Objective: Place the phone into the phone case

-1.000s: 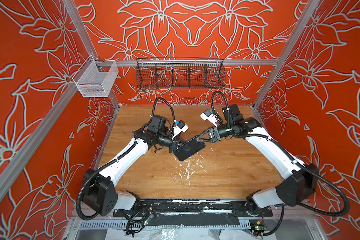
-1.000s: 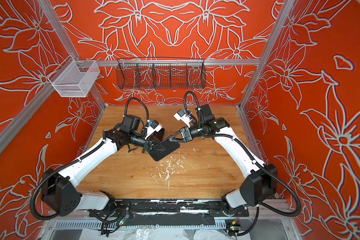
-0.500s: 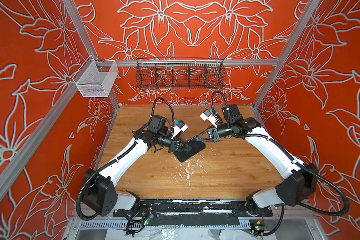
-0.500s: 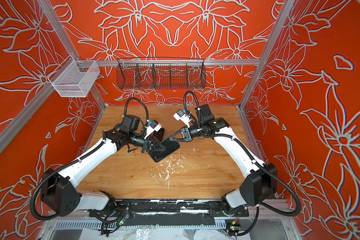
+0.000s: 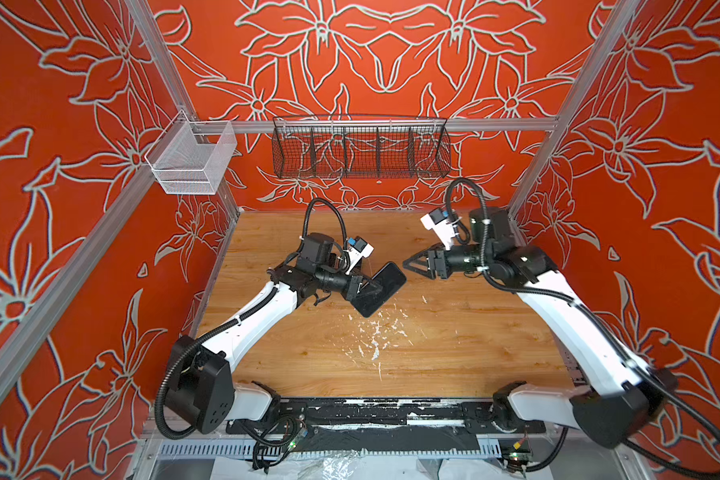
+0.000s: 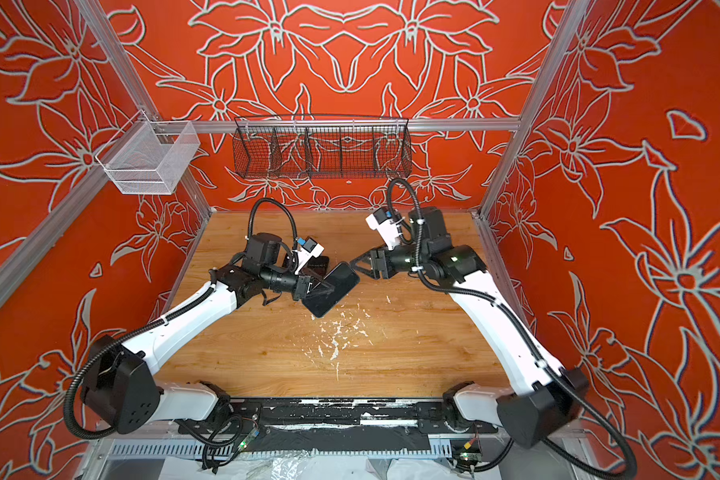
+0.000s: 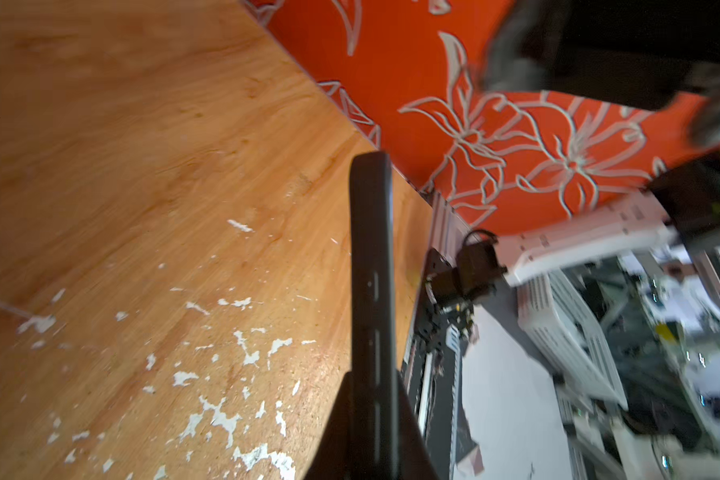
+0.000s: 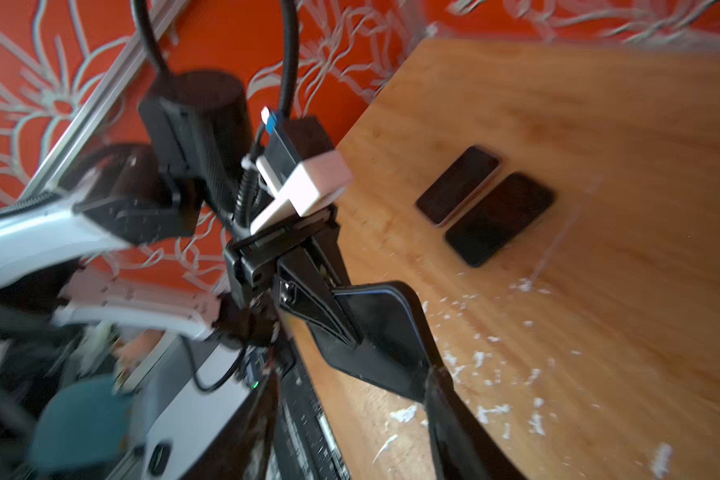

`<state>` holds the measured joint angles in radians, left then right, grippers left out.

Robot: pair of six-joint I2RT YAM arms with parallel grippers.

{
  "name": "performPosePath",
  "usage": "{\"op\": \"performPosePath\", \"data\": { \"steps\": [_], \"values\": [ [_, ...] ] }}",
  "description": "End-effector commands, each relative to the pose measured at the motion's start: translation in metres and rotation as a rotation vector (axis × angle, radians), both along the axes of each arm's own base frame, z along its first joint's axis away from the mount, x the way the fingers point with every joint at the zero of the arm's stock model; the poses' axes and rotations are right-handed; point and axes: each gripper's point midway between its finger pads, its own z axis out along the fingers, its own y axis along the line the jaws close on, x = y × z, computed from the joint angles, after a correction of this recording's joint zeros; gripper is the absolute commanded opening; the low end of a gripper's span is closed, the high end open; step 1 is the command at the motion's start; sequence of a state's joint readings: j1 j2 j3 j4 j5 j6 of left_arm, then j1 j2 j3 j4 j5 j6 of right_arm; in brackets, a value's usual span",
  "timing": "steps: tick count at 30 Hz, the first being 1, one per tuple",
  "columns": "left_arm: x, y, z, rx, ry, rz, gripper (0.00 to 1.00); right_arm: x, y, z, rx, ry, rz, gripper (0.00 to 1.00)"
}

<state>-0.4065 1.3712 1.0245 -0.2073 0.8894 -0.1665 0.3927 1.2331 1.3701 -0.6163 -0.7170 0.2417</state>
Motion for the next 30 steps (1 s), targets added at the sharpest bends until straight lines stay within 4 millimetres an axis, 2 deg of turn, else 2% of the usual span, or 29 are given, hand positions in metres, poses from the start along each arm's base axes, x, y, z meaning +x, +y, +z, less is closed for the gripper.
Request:
{"op": "performPosePath", "data": {
  "steps": [1,4,8,11,15,20,26,29,30],
  "values": [
    [0.045,0.005,0.003,-0.092,0.114,0.3,0.0,0.041,-0.054,-0.009,-0.073,-0.008,-0.416,0.58],
    [0.066,0.007,-0.028,-0.145,0.264,0.462,0.0,0.05,-0.083,-0.055,-0.165,0.108,-0.602,0.58],
    [0.086,-0.003,-0.06,-0.144,0.328,0.61,0.0,0.047,-0.09,-0.108,-0.22,0.198,-0.644,0.57],
    [0.102,-0.011,-0.083,-0.096,0.342,0.704,0.0,0.041,-0.097,-0.132,-0.243,0.231,-0.679,0.56],
    [0.123,-0.016,-0.116,-0.041,0.366,0.802,0.0,0.035,-0.102,-0.139,-0.236,0.227,-0.692,0.56],
    [0.144,-0.018,-0.136,-0.019,0.34,0.874,0.02,0.031,-0.106,-0.137,-0.243,0.202,-0.699,0.57],
    [0.163,-0.029,-0.163,0.007,0.323,0.87,0.19,0.029,-0.106,-0.136,-0.247,0.199,-0.688,0.57],
    [0.166,-0.031,-0.174,0.034,0.312,0.864,0.32,0.028,-0.106,-0.135,-0.246,0.196,-0.684,0.57],
    [0.166,-0.029,-0.177,0.047,0.307,0.867,0.4,0.028,-0.106,-0.135,-0.25,0.194,-0.686,0.57]
  ]
}}
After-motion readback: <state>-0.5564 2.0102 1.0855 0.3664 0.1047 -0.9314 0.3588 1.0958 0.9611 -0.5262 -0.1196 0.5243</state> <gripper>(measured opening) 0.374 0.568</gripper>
